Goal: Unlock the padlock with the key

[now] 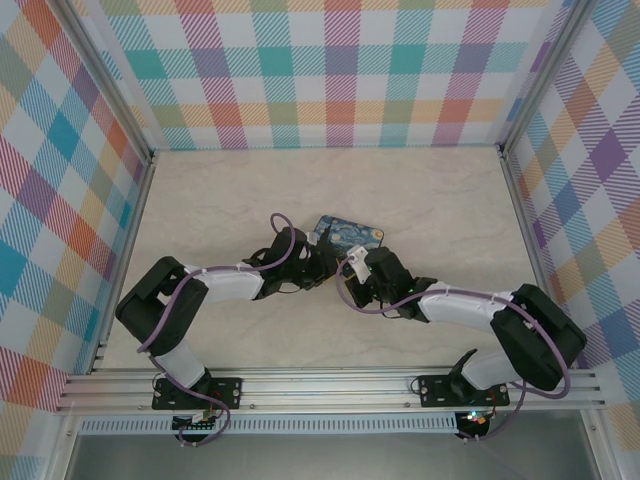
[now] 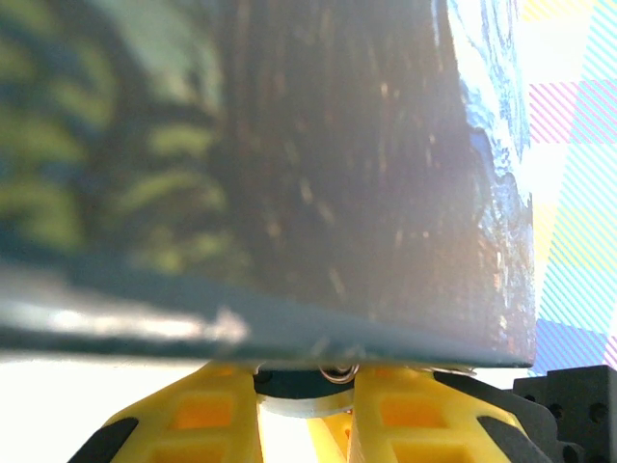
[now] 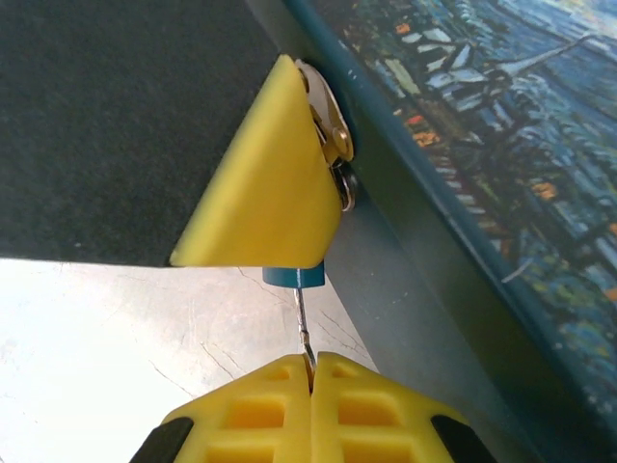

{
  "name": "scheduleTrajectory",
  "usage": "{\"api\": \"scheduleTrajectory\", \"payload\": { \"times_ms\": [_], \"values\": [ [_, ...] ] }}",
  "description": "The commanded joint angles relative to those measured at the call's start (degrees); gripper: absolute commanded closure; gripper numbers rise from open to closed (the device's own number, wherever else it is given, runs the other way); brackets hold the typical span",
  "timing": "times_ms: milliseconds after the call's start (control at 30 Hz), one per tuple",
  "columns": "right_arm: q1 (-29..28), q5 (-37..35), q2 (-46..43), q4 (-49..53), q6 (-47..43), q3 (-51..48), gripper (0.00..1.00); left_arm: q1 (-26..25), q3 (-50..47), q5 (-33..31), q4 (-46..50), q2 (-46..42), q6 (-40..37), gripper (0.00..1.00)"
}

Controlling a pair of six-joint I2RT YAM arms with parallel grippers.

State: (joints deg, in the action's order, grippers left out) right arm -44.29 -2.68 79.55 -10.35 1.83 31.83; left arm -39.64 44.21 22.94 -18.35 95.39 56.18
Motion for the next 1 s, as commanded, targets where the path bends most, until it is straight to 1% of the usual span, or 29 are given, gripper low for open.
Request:
{"api": "scheduleTrajectory", "payload": {
  "times_ms": [0,300,500,633,967],
  "values": [
    [-0.2,-0.6,-2.2,-3.0,-1.2,0.1,0.96,-1.0,1.1,1.0,-1.4,-2.0,0.8,0.9],
    [-0.1,-1.0,-1.6,-4.5,-1.4,0.2,0.96,-1.0,1.0,1.9,-2.0,-2.6,1.4,0.9],
    [0.4,-1.6,-1.8,-9.5,-1.8,-1.0,0.96,-1.0,1.0,2.3,-1.1,-4.7,2.2,0.91],
    [0.6,-2.0,-1.7,-10.8,-3.2,-0.9,0.96,-1.1,1.3,2.9,-0.4,-5.5,3.0,0.92],
    [2.9,2.1,-3.6,-13.2,-2.9,-1.1,0.95,-1.3,1.5,3.1,0.5,-5.1,2.7,0.92]
  ]
}}
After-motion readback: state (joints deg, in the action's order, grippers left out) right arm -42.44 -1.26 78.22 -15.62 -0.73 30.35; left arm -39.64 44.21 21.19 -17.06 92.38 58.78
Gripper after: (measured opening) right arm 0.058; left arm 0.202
